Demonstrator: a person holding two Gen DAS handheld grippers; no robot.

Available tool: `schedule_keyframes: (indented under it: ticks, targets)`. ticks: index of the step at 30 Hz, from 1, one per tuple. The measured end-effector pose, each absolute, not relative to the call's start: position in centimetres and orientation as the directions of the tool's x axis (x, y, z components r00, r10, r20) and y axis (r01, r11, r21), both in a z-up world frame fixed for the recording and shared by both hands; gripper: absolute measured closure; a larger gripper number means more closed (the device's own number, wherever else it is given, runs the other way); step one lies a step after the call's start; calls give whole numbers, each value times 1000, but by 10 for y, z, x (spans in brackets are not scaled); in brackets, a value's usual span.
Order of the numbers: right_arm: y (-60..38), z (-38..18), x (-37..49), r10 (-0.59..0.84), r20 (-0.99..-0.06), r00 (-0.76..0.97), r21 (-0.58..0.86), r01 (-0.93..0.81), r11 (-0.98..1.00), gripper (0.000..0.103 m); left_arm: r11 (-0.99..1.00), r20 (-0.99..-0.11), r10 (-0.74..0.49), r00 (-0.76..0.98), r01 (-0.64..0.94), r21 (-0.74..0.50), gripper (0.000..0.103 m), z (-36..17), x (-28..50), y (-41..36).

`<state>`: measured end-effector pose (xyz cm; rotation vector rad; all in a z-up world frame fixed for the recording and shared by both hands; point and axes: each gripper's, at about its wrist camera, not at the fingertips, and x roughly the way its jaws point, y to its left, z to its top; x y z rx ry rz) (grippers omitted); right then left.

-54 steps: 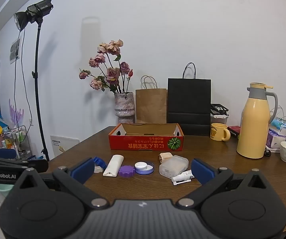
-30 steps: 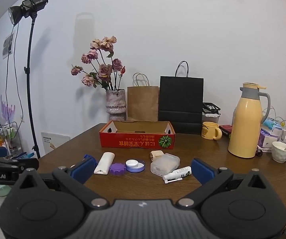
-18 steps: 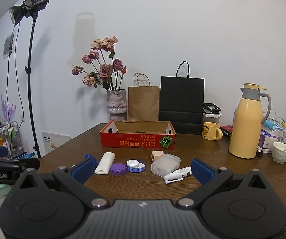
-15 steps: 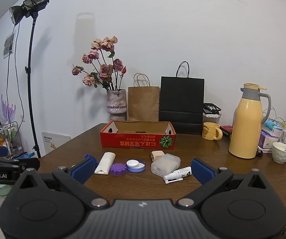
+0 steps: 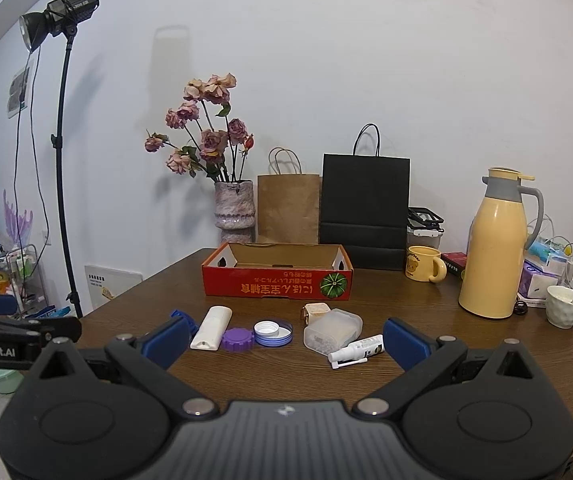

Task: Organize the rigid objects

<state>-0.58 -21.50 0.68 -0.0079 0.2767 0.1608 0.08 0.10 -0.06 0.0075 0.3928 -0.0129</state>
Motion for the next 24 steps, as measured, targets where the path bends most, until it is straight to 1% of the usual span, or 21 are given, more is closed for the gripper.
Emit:
schedule_keyframes:
  ticks: [24]
  targets:
    - [-215,7,-6,157,-272,949,16,-158,987,0,1000,-381,-11,924,14,4,0,-1,3,0]
